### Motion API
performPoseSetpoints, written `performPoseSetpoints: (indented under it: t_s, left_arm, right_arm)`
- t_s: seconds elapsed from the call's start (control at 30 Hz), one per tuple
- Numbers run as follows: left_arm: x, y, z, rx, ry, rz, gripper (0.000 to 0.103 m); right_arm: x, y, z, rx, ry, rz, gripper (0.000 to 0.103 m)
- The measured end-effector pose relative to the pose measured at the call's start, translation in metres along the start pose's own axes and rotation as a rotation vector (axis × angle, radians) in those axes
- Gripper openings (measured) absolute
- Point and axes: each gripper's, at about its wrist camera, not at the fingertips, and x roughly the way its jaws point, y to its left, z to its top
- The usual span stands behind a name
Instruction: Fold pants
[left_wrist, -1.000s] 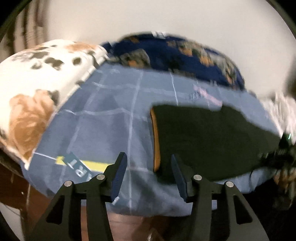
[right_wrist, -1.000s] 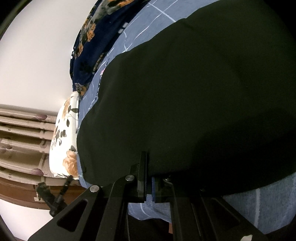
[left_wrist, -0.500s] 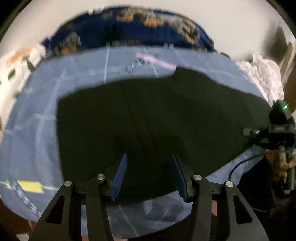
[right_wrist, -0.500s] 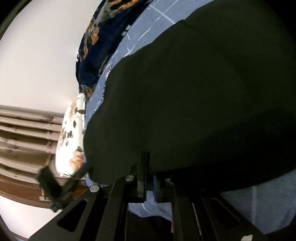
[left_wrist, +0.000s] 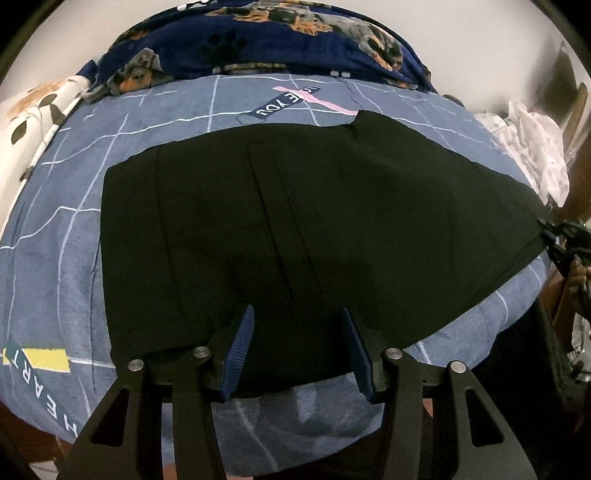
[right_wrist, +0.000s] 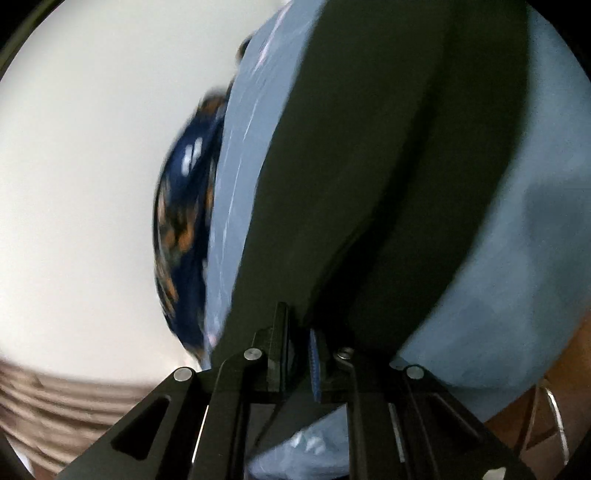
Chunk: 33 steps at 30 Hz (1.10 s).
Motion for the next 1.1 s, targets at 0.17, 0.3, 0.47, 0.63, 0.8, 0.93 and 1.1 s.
performPoseSetpoints:
  t_s: [0.17,0.3,0.47,0.63,0.8,0.93,1.1]
  left_arm:
    - [0.000,-0.001,0.000,0.008,0.000,0.010,0.050]
    - [0.000,-0.004,-0.001,0.026,-0.005,0.021,0.051]
    - [0.001,-0.004,-0.001,0.032,-0.008,0.021,0.051]
    - [0.000,-0.004,-0.002,0.052,-0.009,0.019,0.051]
    - [-0.002,0.000,-0.003,0.055,-0.002,-0.010,0.051]
    - [-0.002,0.002,-0.004,0.059,-0.009,-0.026,0.051]
    - [-0.003,0.001,-0.005,0.065,-0.011,-0.025,0.052]
  right_arm:
    - [-0.019,-0.013,0.033,0.029,-0.058,0.055,0.005]
    - [-0.010,-0.017,0.037,0.033,-0.045,0.079,0.004]
    - [-0.009,-0.018,0.037,0.013,-0.054,0.030,0.002]
    - [-0.023,-0.001,0.029,-0.090,-0.085,-0.099,0.002]
    - [-0.047,-0.015,0.026,-0.073,-0.109,-0.147,0.002]
    - [-0.048,-0.026,0.029,-0.045,-0.105,-0.102,0.001]
    - [-0.048,-0.033,0.032,-0.008,-0.098,-0.061,0.002]
